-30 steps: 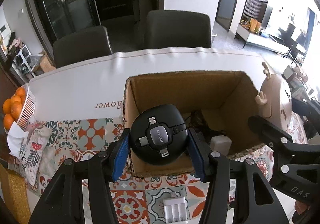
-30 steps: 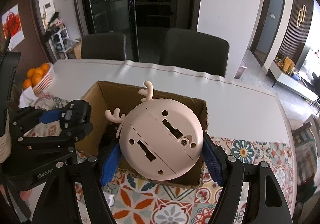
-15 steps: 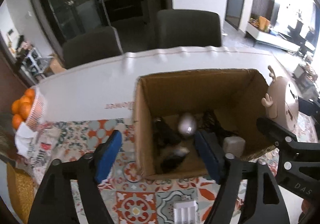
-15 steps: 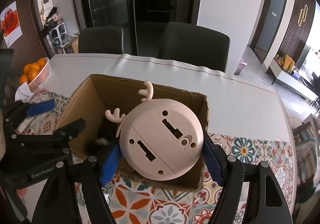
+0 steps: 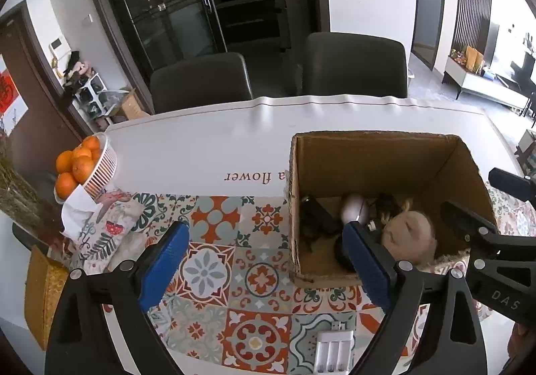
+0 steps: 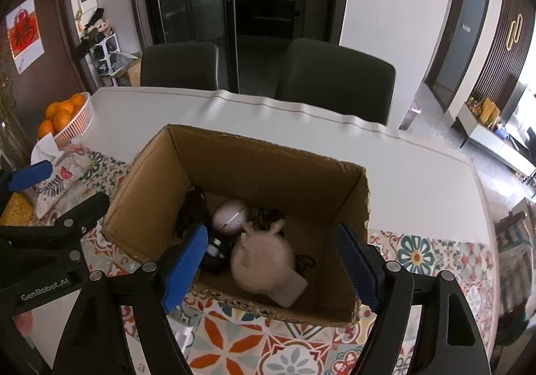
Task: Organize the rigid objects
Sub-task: 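Open the left gripper to drop the cable reel while the right releases the pink device, then withdraw both tools toward the white charger and the figurine keychain, then grasp the figurine keychain with the right gripper while the left grasps the white charger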
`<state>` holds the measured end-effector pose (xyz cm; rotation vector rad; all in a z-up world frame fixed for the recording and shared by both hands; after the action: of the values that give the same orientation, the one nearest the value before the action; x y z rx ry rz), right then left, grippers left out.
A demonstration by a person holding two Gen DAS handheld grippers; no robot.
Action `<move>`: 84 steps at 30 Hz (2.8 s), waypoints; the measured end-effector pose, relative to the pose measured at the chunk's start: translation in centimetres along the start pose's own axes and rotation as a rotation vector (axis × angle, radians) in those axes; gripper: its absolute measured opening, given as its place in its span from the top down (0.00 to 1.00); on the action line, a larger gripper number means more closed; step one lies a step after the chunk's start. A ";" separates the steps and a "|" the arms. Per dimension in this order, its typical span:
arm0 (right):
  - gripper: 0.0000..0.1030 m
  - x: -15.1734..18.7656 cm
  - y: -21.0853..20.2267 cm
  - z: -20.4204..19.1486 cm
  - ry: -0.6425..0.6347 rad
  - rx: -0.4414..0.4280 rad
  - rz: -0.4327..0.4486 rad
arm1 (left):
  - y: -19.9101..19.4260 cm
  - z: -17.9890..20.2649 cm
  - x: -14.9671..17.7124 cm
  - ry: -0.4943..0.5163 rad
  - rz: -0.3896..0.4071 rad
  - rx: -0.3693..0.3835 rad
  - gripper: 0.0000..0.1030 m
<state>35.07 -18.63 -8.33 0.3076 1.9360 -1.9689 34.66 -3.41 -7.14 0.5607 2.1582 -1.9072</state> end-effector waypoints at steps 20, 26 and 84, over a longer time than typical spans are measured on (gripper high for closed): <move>0.22 7.7 -4.4 2.8 0.037 0.067 0.069 | -3.4 3.8 6.0 0.012 0.018 0.026 0.01; 0.22 10.4 -3.7 3.6 0.053 0.063 0.043 | -2.7 5.3 8.1 0.045 -0.019 0.033 0.01; 0.61 22.2 9.3 4.1 0.402 -0.075 -0.151 | 8.8 7.5 17.2 0.075 -0.168 0.089 0.04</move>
<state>18.95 -24.94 -25.59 0.5912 2.3349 -2.0434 21.99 -7.53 -23.05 0.4881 2.2401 -2.1103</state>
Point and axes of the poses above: each gripper's, at about its wrist camera, not at the fingertips, and y roughly the way its jaws point, z to its right, x to its underside, the point moved 2 cm from there along y, roughly the way its jaws point, and after that the axes turned 14 degrees about -z, right-handed, at the moved point
